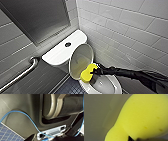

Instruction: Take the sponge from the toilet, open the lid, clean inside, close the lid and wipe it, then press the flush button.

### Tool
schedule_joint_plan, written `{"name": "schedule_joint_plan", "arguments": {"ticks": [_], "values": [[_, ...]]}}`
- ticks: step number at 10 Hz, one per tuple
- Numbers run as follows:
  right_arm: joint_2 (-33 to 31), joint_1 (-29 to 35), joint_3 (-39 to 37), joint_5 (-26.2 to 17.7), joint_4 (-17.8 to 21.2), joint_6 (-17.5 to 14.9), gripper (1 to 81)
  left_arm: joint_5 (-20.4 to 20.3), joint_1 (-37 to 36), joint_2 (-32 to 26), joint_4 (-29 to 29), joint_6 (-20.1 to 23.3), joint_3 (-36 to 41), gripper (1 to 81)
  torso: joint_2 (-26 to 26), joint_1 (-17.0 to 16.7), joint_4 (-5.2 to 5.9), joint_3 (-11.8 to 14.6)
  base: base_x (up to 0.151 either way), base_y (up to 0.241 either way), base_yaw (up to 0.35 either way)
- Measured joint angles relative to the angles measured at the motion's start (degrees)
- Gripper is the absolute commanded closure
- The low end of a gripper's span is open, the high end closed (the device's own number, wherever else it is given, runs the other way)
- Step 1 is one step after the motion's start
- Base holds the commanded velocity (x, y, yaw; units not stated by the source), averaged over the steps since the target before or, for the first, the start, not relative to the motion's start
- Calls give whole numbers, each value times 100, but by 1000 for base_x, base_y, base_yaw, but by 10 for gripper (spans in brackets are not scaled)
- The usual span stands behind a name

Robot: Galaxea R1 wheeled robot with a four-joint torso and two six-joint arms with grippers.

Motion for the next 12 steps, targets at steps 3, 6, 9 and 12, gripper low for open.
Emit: {"name": "schedule_joint_plan", "arguments": {"ticks": [3,6,9,12], "values": [[52,-69,-162,-9,-7,4,811,0,1,-2,0,0,0,10,0,0,0,0,0,0,0],[572,-276,-763,6,-68,1,811,0,0,-2,0,0,0,10,0,0,0,0,0,0,0],[624,-535,-816,77,-143,0,811,0,0,-2,0,0,0,10,0,0,0,0,0,0,0],[701,-852,-816,171,-217,-16,811,0,0,-2,0,0,-4,10,0,0,0,0,0,0,0]]}}
